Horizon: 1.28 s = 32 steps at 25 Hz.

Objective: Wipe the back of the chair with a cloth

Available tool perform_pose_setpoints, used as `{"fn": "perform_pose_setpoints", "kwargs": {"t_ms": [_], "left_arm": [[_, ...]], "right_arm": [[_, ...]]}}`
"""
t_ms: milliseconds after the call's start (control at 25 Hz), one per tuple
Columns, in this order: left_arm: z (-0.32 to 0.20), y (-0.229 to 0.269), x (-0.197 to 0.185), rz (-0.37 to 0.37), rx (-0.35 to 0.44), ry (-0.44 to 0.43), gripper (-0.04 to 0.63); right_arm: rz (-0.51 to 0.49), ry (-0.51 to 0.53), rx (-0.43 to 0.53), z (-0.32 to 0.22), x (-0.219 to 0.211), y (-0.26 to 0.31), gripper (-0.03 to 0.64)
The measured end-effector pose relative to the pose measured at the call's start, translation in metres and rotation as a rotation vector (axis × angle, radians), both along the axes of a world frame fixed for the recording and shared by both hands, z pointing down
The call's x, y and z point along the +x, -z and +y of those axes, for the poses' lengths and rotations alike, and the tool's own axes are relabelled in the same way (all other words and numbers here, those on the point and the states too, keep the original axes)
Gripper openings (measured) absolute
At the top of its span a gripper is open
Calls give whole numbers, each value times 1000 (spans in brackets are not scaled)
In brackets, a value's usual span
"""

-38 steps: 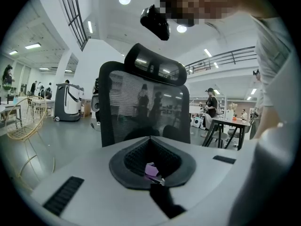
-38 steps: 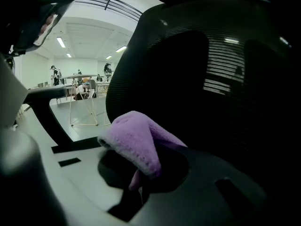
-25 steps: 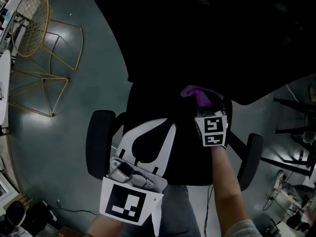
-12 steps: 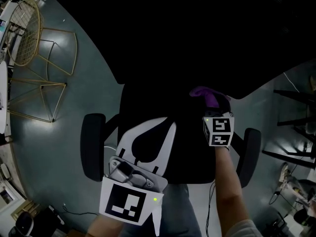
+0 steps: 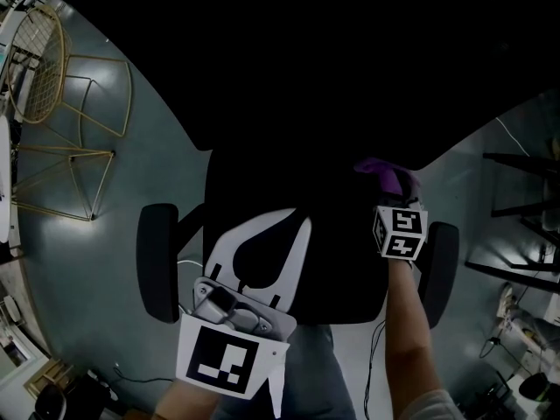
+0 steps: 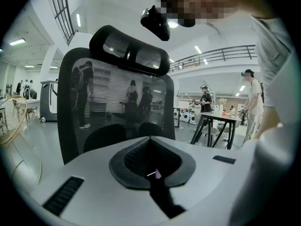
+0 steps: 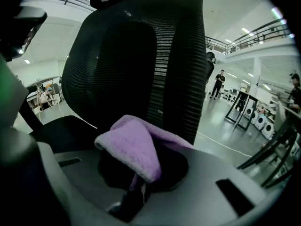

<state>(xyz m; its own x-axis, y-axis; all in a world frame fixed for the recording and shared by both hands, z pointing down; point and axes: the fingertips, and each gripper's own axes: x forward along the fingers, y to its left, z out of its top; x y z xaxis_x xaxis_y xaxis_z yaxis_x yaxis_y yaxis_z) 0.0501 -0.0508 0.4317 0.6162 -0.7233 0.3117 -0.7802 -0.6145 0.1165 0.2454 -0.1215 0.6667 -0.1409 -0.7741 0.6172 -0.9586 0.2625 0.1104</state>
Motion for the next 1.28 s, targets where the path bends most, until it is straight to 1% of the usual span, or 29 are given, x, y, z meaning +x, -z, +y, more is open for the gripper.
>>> {"fn": "perform_pose_setpoints", "kwargs": {"t_ms": [240, 680, 1080, 1280], "left_arm": [[-1, 1, 7, -1, 1, -8, 12], [2, 6, 13, 5, 13, -21, 12], [10, 27, 15, 18, 33, -36, 12], [9, 45, 9, 36, 58, -54, 12]], "right_arm": [[9, 27, -3, 3, -5, 0, 44], [-55, 61, 10, 22, -28, 11, 44], [-131, 112, 87, 30, -62, 69, 44], [-142, 123, 115, 31, -78, 102, 44]]}}
